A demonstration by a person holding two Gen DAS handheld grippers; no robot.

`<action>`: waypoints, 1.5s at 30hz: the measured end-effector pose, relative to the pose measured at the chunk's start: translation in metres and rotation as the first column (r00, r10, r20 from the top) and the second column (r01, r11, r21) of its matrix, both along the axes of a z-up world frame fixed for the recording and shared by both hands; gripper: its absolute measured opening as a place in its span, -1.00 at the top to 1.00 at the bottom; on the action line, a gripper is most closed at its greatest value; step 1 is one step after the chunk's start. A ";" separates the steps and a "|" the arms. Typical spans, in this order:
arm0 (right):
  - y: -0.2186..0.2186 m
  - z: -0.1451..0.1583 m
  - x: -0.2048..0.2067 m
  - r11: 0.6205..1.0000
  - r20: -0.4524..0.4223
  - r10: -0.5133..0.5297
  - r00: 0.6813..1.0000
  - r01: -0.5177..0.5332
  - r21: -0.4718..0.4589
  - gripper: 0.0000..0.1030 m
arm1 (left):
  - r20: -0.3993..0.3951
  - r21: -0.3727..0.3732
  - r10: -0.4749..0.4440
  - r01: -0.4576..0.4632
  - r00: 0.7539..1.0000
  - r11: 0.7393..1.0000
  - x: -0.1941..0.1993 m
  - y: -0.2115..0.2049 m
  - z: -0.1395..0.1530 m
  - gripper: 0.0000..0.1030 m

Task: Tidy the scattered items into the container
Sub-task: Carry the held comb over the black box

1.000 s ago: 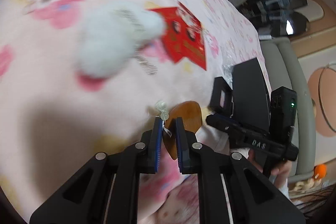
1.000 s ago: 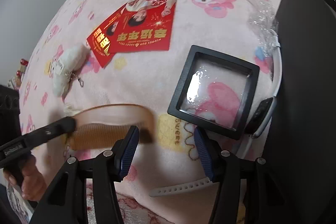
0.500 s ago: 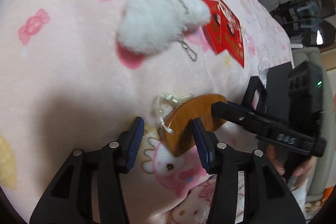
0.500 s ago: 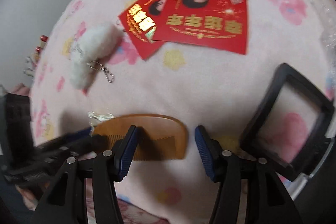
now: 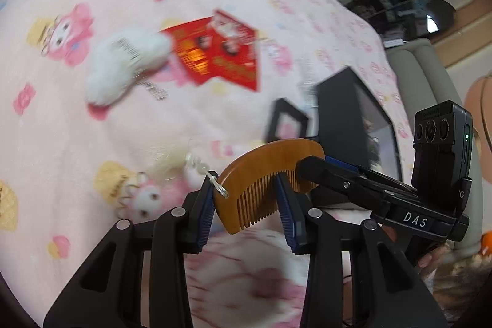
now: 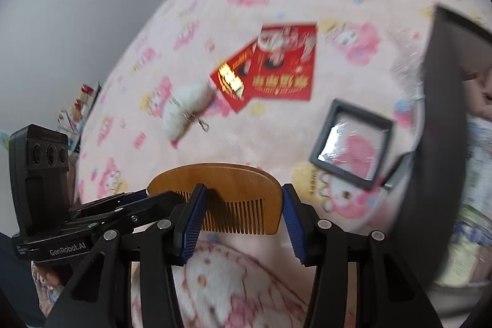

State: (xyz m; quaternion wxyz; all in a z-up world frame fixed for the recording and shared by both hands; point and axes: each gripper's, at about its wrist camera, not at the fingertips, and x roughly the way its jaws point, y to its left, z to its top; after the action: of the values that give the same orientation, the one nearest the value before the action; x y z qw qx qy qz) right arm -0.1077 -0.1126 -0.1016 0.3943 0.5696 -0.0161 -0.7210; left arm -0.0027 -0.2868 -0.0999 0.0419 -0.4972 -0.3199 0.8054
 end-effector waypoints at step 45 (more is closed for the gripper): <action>0.335 0.015 -0.114 0.923 0.000 -0.353 0.936 0.348 -0.162 0.15 | 0.025 0.008 -0.352 0.352 0.936 0.936 -0.191 0.291 0.033 0.26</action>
State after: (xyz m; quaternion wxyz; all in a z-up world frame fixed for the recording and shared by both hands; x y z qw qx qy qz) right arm -0.2218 0.2221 -0.0870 0.3034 0.5133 -0.1696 -0.7847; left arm -0.1940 0.0043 -0.0671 0.1817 -0.5568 -0.2276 0.7779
